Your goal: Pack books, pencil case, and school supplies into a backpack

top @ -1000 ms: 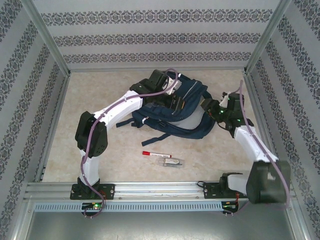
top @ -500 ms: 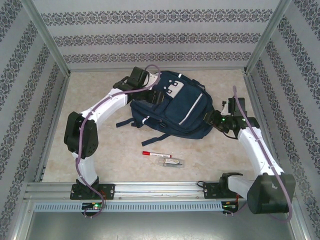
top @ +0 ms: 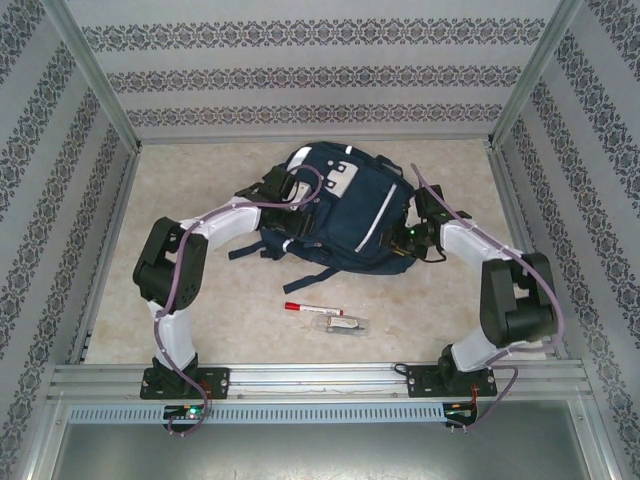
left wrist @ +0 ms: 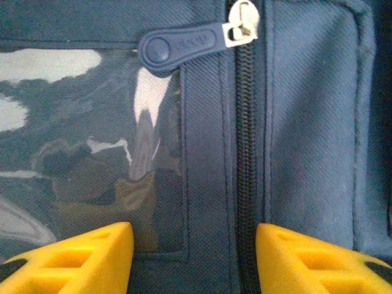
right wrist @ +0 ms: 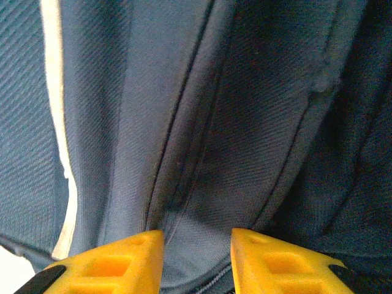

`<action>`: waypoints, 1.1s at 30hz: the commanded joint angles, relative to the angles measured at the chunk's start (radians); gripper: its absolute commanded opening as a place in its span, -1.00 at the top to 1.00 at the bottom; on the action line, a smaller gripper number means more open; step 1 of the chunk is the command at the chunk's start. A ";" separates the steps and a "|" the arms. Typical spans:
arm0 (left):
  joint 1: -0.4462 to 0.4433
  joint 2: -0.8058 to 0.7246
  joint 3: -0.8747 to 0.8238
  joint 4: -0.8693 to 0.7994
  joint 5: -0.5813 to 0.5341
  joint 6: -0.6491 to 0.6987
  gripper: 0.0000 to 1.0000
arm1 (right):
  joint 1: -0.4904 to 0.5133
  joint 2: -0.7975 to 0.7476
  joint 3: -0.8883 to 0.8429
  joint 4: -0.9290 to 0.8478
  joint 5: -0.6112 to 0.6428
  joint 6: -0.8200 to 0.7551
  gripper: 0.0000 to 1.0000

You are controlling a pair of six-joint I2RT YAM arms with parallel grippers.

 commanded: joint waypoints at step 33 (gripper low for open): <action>0.013 -0.137 -0.175 -0.102 -0.069 0.818 -0.17 | 0.138 -0.256 -0.089 0.194 -0.078 0.007 0.09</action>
